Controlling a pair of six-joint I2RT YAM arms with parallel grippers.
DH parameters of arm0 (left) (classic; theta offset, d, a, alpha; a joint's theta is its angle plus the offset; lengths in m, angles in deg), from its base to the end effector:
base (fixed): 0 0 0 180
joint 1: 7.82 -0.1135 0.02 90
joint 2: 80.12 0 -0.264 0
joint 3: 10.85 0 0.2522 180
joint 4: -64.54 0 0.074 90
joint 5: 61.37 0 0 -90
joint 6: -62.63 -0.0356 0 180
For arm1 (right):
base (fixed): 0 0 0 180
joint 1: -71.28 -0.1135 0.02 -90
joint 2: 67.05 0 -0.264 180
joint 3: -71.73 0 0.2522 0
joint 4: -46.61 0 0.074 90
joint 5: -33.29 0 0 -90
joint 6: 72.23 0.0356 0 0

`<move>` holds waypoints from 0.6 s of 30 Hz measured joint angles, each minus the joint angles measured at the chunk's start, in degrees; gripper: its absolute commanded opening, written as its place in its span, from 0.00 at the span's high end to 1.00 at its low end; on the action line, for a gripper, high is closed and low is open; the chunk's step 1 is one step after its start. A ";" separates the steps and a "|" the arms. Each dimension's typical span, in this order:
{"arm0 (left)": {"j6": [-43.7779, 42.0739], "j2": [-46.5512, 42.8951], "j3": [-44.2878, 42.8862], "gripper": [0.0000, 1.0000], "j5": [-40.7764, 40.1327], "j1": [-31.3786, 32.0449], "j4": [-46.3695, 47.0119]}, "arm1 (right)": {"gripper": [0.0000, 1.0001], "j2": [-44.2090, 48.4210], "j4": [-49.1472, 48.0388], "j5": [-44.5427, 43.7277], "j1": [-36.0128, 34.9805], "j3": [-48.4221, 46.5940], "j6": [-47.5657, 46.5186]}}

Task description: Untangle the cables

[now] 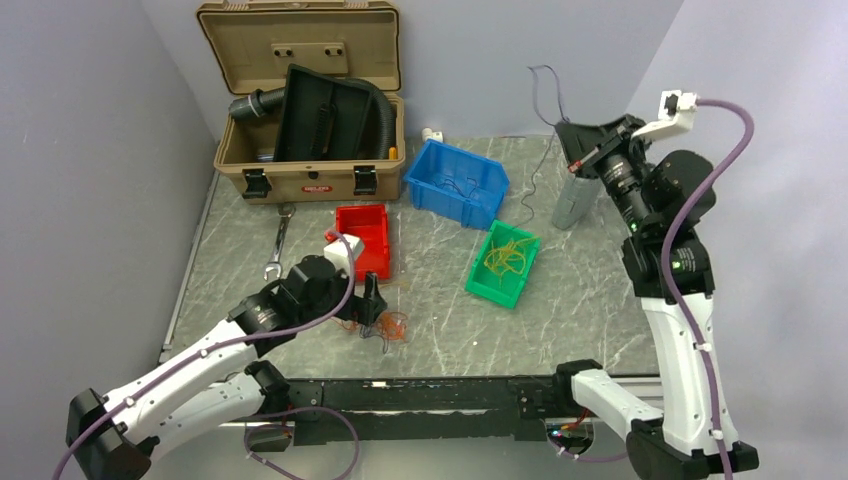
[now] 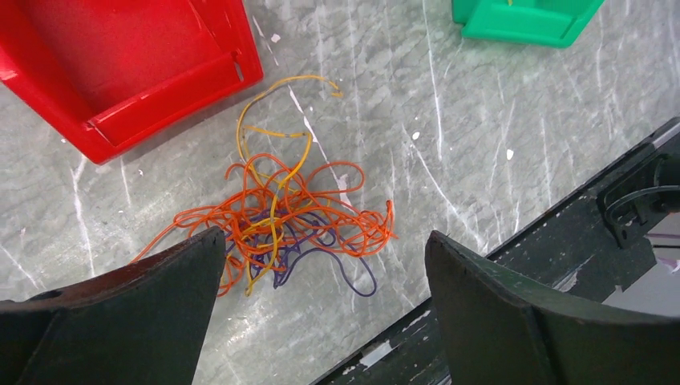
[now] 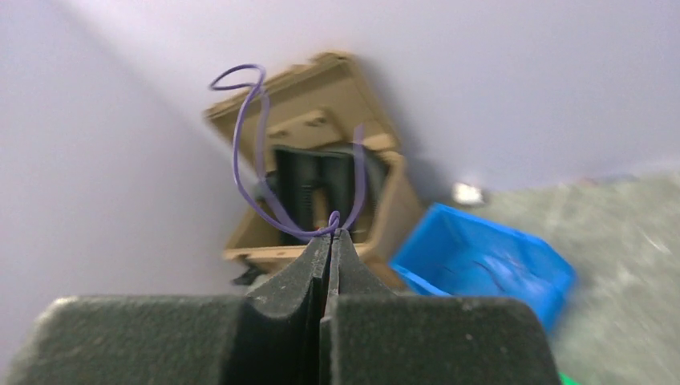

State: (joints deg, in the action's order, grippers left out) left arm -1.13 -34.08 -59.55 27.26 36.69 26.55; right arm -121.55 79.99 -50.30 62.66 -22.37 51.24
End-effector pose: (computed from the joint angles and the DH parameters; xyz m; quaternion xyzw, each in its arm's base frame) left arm 0.1276 -0.1242 0.2519 0.1356 0.8779 -0.2572 0.3805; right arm 0.1672 0.0294 0.5010 0.1028 0.6600 0.3017 0.6803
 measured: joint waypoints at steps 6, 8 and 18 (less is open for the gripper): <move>1.97 -5.84 0.04 0.00 -5.29 0.00 -0.48 | 1.00 -5.95 -4.76 14.08 -3.98 -9.18 -0.37; 2.01 -7.54 0.04 0.01 -7.02 0.00 -0.48 | 1.00 -7.54 -5.09 16.55 -5.31 -10.51 -0.35; -6.21 -9.16 0.02 0.01 2.60 0.00 11.91 | 1.00 -14.32 -6.71 20.55 -13.25 -10.67 1.46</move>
State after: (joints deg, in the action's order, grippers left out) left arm -7.34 -43.24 -59.53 29.86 36.69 38.46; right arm -135.87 73.28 -29.75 49.41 -33.03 52.70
